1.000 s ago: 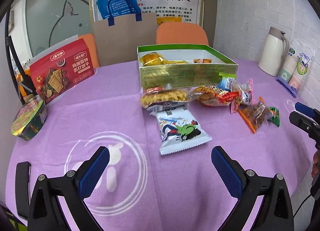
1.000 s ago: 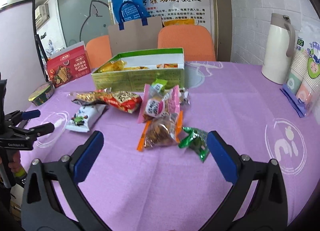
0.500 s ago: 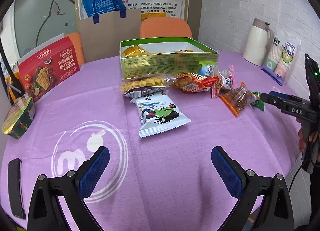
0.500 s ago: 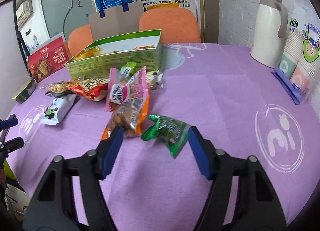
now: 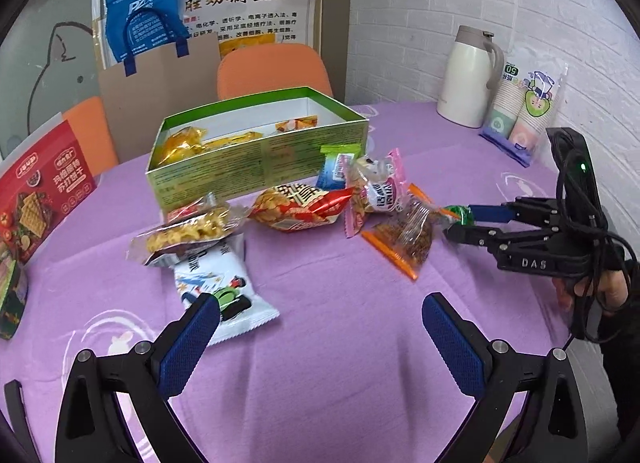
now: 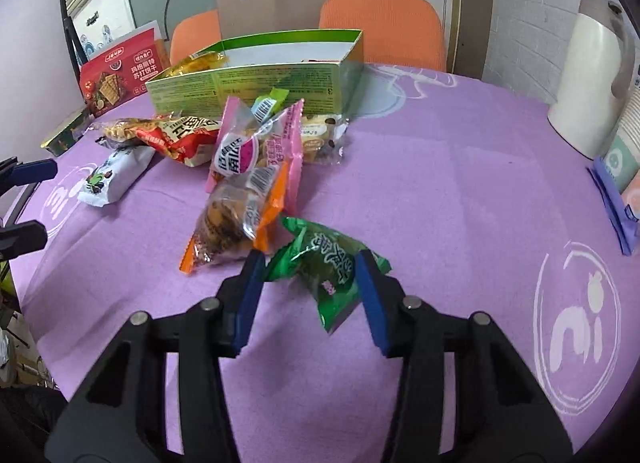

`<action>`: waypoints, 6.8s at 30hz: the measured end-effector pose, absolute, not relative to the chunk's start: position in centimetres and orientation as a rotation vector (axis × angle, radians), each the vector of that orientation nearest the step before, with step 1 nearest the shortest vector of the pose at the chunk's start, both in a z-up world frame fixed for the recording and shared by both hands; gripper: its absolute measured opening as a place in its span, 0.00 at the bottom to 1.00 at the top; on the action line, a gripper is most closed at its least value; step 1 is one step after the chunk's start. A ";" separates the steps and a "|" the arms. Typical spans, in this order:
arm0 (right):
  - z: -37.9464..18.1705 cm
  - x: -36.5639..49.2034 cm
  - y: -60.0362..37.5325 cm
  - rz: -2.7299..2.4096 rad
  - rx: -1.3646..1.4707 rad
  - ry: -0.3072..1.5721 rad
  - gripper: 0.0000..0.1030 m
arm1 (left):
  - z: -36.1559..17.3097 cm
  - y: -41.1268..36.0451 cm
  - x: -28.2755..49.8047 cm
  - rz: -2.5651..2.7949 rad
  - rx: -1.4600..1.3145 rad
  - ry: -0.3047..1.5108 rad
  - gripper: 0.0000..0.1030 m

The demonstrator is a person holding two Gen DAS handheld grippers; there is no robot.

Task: Organize snacks
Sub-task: 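Move the right gripper to the green-wrapped candy and grasp it, then grasp the orange-wrapped pastry with the left gripper while the right holds the green candy, then lower the pastry and green candy into the white box and open both grippers, then move the right gripper to the white-blue packet and grasp it, then carry the white-blue packet into the white box and open the right gripper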

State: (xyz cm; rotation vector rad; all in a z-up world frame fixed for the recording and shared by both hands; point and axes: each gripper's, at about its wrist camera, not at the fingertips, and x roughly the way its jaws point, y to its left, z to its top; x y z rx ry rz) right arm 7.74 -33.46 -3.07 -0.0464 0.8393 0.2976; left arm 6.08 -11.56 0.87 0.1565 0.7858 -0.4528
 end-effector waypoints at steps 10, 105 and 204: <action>-2.6 2.8 -35.5 0.291 0.047 0.807 0.39 | -1.1 -21.1 10.8 -0.564 0.237 0.849 0.82; 3.6 23.8 -24.8 0.361 0.139 0.703 0.29 | 4.9 -8.1 27.4 -0.267 0.039 0.838 0.34; -4.0 5.6 -18.4 0.507 0.086 0.888 0.55 | -2.5 -6.4 9.6 -0.544 -0.185 1.029 0.40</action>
